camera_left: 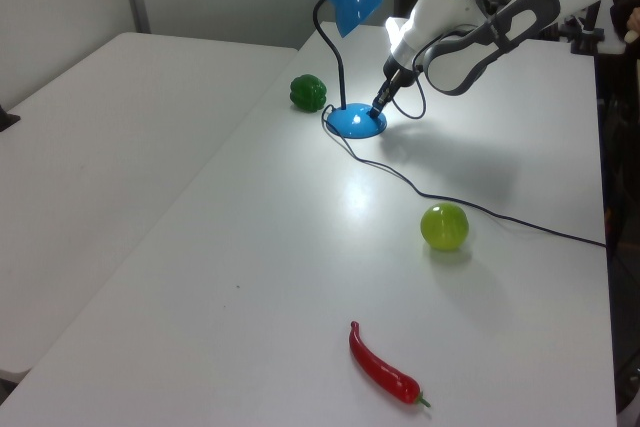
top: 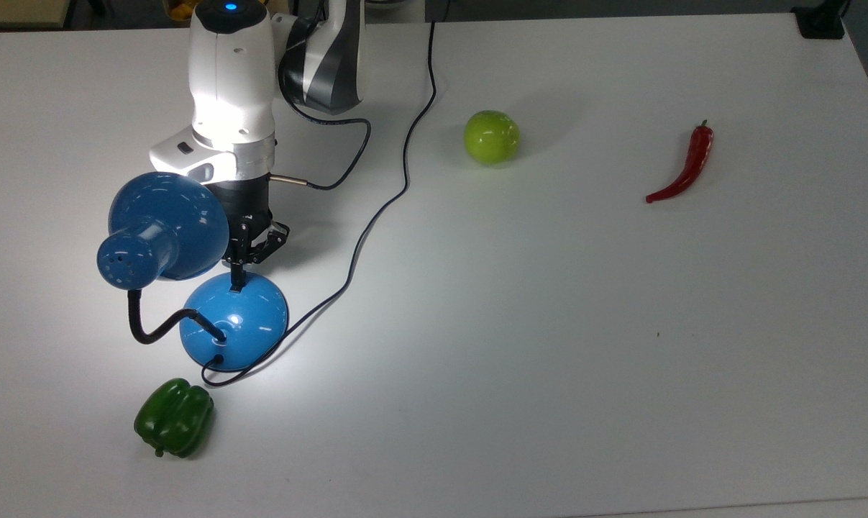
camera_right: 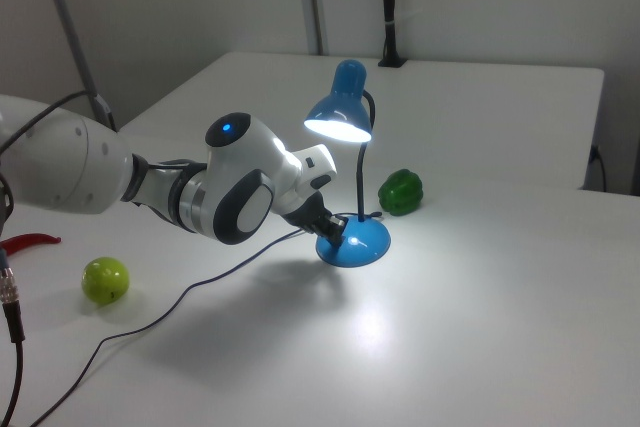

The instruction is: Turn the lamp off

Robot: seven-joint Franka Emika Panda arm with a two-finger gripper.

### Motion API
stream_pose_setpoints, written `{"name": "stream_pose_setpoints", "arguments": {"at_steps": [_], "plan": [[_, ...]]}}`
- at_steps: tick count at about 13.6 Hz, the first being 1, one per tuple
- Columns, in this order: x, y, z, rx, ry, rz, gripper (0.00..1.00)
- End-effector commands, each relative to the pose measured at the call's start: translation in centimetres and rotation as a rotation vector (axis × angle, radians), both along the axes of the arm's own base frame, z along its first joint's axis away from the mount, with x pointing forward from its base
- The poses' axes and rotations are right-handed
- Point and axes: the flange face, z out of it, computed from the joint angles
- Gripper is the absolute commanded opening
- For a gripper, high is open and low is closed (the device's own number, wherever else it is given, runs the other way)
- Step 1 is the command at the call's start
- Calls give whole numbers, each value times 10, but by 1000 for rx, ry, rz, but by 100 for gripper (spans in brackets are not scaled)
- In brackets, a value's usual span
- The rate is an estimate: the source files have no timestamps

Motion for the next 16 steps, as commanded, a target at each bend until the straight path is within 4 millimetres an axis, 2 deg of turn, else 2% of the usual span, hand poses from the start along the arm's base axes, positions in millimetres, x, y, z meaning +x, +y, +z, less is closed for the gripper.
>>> {"name": "stream_pose_setpoints", "arguments": {"at_steps": [1,5,8,11,13,16], "plan": [[6,4,-4,8,-47,-5,0],[2,5,-11,8,-23,-4,0],[-8,3,-27,11,19,-7,0],[-11,2,-25,14,31,-10,0],[-15,2,-18,23,76,-13,0],[-25,4,17,38,173,-8,0]]}}
